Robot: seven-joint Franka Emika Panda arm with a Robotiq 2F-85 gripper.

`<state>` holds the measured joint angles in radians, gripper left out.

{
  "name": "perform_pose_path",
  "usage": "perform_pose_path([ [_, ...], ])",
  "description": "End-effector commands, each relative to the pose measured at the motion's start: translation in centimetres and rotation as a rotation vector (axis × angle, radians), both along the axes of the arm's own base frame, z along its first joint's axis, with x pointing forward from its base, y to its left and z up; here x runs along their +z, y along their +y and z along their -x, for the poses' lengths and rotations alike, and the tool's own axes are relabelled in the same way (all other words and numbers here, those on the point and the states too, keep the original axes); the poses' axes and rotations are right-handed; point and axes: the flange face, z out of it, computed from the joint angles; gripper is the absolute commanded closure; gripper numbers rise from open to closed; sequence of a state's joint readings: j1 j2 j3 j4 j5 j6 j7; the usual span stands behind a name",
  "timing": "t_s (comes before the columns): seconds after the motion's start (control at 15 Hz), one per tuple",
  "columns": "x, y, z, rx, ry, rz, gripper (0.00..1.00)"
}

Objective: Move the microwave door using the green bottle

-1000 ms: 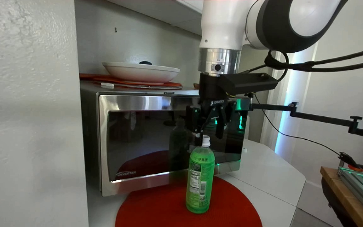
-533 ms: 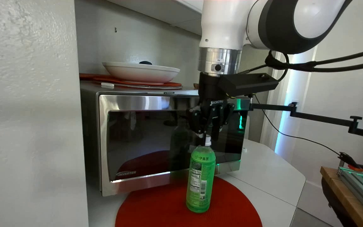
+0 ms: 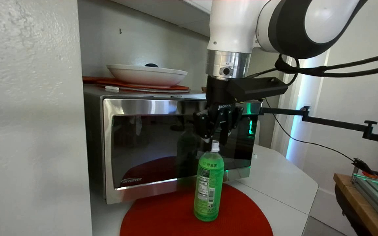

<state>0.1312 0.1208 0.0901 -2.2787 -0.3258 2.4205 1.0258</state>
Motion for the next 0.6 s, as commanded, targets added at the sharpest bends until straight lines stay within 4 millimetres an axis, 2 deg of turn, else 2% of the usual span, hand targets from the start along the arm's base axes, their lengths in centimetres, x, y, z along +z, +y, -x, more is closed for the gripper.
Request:
perform_pose_path([
  [0.0,-0.3,0.0,-0.3,-0.008,-0.007,0.008,0.60],
  [0.07,-0.3,0.1,-0.3,-0.010,-0.002,0.009,0.59],
  [0.13,-0.2,0.2,-0.3,-0.014,-0.002,0.003,0.63],
  [0.2,-0.2,0.3,-0.3,-0.015,-0.002,0.003,0.86],
  [0.33,-0.1,0.6,-0.2,-0.007,-0.008,0.004,0.89],
  [0.53,2.0,0.9,0.0,0.002,0.004,0.003,0.93],
])
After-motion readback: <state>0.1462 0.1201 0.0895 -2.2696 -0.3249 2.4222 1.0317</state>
